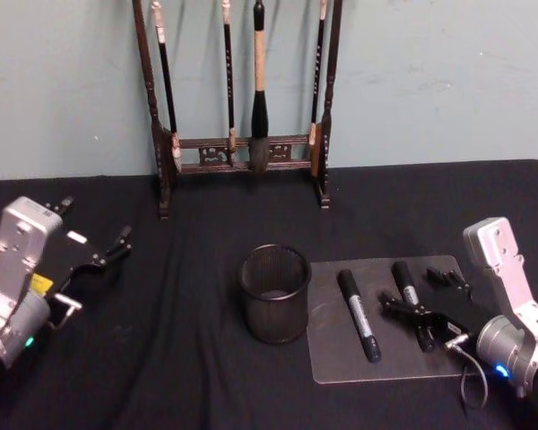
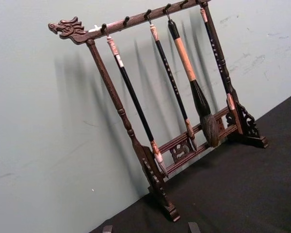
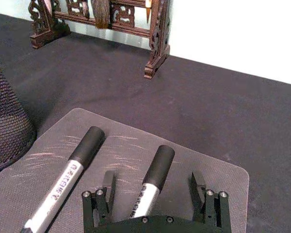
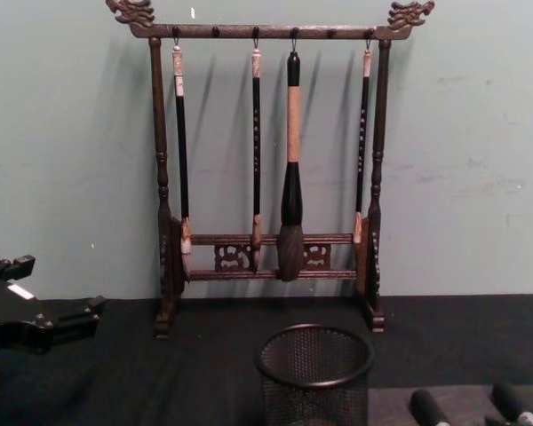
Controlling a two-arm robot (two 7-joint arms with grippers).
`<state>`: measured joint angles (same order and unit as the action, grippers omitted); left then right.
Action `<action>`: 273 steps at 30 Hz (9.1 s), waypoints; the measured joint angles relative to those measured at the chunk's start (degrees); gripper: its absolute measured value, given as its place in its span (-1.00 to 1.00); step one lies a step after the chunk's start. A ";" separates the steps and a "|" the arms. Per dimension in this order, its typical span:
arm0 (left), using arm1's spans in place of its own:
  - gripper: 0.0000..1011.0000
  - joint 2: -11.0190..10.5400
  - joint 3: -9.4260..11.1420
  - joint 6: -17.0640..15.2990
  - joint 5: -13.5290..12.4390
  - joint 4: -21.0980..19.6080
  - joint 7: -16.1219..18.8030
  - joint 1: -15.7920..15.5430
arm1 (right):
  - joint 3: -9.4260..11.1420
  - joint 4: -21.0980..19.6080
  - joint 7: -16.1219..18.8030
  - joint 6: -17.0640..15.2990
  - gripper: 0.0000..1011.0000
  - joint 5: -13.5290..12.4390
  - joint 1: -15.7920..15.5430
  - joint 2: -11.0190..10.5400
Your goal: Pick up the water-based marker from the table and place it into the pen holder.
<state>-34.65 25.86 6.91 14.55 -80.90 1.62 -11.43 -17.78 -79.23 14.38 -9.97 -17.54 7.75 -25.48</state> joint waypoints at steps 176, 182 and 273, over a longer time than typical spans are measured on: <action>1.00 0.00 0.00 0.00 0.00 0.00 0.00 0.00 | -5.82 9.78 14.14 25.69 -0.56 3.36 12.43 11.46; 1.00 0.00 0.00 0.00 0.00 0.00 0.00 0.00 | -6.55 10.73 14.42 26.11 -0.56 3.44 13.14 12.51; 1.00 0.00 0.00 0.00 0.00 0.00 0.00 0.00 | -7.84 8.83 14.33 25.43 0.98 3.60 12.56 12.39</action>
<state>-34.64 25.86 6.91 14.55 -80.90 1.62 -11.43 -25.62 -70.39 28.70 15.46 -13.94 20.31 -13.08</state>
